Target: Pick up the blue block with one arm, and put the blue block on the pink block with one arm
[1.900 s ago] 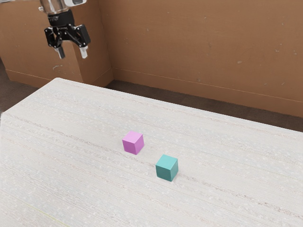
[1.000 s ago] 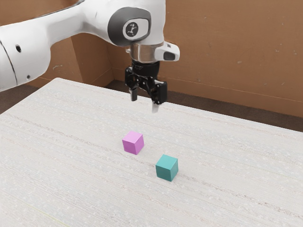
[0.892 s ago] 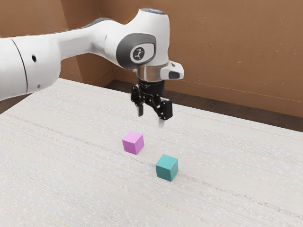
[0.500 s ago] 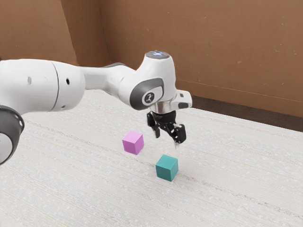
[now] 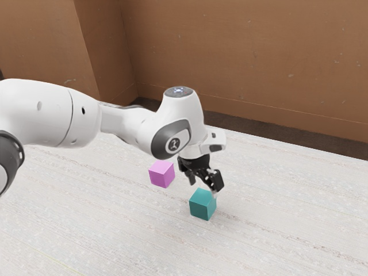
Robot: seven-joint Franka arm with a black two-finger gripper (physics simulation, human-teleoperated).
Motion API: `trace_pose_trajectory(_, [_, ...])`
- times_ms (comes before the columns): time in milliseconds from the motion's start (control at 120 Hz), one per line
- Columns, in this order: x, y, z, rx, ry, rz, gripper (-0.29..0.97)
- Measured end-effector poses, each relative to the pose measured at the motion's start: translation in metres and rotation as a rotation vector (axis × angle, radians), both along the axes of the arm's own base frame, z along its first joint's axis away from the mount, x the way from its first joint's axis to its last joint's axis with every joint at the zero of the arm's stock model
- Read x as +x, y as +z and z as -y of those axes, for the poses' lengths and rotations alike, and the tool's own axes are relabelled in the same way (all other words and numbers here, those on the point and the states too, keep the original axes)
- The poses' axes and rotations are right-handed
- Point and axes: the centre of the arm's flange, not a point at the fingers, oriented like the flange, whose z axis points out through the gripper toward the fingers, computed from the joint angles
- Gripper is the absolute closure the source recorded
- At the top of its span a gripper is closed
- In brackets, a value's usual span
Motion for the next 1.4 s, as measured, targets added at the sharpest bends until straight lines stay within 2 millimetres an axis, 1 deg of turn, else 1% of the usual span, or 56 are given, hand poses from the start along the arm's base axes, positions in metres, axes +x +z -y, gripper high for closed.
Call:
trace_pose_trajectory(117, [0.001,-0.004,0.000,-0.004,0.025,0.002,0.00])
trace_pose_trajectory(242, [0.003,-0.021,-0.006,0.029,0.042,-0.021,0.00])
trace_pose_trajectory(358, [0.004,-0.031,-0.012,0.058,0.055,-0.044,0.00])
trace_pose_trajectory(550, [0.002,-0.033,-0.008,0.067,0.077,-0.053,0.00])
trace_pose_trajectory(642, [0.002,-0.034,-0.010,0.067,0.100,-0.057,0.00])
trace_pose_trajectory(767, [0.002,-0.046,-0.012,0.074,0.124,-0.076,0.00])
trace_pose_trajectory(850, [0.002,-0.050,-0.010,0.076,0.133,-0.081,0.00])
trace_pose_trajectory(1167, [0.016,-0.058,-0.010,0.083,0.164,-0.071,0.00])
trace_pose_trajectory(1400, [0.017,-0.067,-0.009,0.088,0.172,-0.081,0.00])
